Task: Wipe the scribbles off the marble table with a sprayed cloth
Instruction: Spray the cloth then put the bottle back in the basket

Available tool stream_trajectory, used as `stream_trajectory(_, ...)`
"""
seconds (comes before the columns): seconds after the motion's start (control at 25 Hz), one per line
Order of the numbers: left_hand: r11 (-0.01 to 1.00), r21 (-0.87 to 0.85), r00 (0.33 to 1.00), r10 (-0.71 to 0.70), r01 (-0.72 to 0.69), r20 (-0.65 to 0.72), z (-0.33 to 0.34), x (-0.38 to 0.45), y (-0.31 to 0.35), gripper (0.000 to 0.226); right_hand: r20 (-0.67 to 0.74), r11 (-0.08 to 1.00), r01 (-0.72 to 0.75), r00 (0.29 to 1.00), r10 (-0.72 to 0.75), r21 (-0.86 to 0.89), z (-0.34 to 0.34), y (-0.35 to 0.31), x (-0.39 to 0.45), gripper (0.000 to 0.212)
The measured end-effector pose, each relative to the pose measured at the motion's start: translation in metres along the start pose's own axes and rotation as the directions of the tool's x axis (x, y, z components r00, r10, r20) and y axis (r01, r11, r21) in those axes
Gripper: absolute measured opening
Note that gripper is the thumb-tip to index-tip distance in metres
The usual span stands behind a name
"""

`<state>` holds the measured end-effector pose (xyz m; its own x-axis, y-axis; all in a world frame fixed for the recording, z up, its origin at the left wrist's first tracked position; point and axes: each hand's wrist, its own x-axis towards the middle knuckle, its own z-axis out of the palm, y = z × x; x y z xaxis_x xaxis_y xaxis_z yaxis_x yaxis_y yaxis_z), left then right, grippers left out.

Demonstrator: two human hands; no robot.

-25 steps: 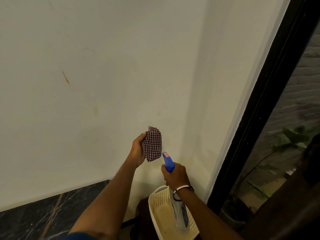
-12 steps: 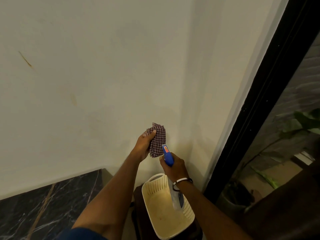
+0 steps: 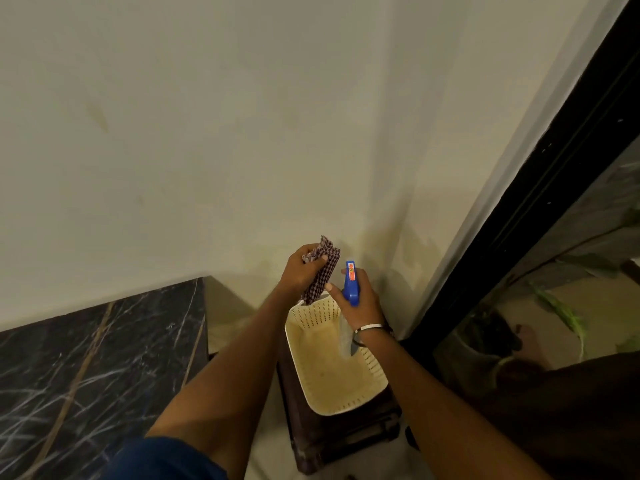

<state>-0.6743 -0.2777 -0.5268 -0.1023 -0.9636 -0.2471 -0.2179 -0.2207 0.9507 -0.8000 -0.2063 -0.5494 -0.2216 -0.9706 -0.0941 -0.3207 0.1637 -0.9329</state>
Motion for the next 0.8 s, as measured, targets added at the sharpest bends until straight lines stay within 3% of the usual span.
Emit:
stream_trajectory(0.24,0.977,0.212,1.000,0.023,-0.021,-0.007,0.021,-0.011,-0.050,0.030,-0.040,0.994,-0.104,0.994,0.106,0.035,0.016,0.053,-0.002,0.060)
stream_trajectory(0.56,0.949,0.311,0.999,-0.029,0.041,-0.042,0.036,-0.028,-0.099,0.035,-0.122,0.976,-0.207,0.969,0.214,0.063,0.039,0.101,-0.017,0.065)
stream_trajectory(0.8,0.941,0.331,0.997,-0.075,0.067,0.013,0.037,-0.034,-0.122,0.040,-0.163,0.957,-0.285,0.943,0.290,0.054,0.065,0.121,-0.035,0.069)
